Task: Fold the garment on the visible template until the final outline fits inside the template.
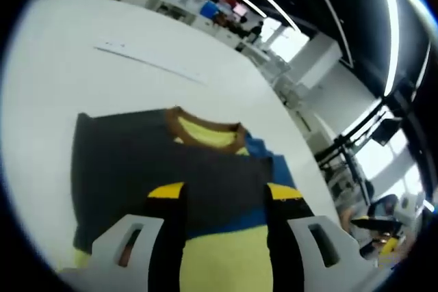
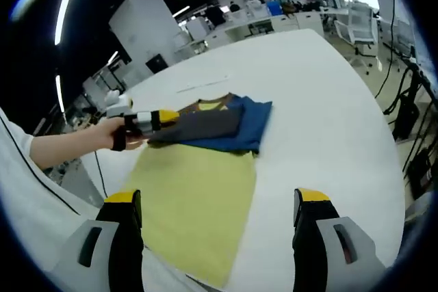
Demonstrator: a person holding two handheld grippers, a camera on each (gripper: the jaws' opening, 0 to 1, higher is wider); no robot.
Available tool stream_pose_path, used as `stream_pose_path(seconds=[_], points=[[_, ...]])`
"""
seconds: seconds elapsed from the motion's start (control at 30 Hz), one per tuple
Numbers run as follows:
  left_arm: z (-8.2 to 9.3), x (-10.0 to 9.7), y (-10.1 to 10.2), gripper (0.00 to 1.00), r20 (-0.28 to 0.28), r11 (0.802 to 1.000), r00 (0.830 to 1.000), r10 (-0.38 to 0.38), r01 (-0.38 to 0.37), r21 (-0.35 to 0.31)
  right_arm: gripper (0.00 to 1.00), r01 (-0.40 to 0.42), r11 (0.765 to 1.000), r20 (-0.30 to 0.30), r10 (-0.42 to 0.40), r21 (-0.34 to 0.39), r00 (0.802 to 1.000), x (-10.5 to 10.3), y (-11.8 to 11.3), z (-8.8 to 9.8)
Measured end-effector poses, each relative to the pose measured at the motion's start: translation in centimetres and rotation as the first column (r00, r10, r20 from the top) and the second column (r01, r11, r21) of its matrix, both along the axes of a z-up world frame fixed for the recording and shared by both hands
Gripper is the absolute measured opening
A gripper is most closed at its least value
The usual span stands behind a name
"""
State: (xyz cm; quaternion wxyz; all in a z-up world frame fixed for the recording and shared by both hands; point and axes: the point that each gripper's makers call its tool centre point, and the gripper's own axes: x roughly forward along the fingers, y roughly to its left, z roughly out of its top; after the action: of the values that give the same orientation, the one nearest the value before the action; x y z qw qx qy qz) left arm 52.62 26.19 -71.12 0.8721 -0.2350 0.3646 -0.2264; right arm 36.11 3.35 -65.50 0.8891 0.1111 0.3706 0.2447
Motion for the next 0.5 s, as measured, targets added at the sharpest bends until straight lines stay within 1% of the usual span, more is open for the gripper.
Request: stream_pose_path(seconds=[0.13, 0.27, 0.5], points=[[0.2, -0.4, 1.2, 0.47, 0.004, 1.0, 1.0, 0.016, -0.016, 0.004, 0.92, -0.025, 1.0, -0.001, 0.025, 0.0, 1.0, 0.4, 0.8, -0.1], [0.4, -1.1, 2.6, 0.52, 0.015, 0.999, 1.0, 0.011, -0.012, 0.031, 0.92, -0.041, 0.999, 0.0, 0.041, 0.004, 0.999, 0.8, 1.3, -0.1], [0.0, -2.4, 5.4, 0.57, 0.01, 0.997, 0.999, 0.035, -0.036, 0.063, 0.91, -0.056, 0.998, -0.004, 0.056, 0.008, 0.998, 0.8, 1.6, -0.4]])
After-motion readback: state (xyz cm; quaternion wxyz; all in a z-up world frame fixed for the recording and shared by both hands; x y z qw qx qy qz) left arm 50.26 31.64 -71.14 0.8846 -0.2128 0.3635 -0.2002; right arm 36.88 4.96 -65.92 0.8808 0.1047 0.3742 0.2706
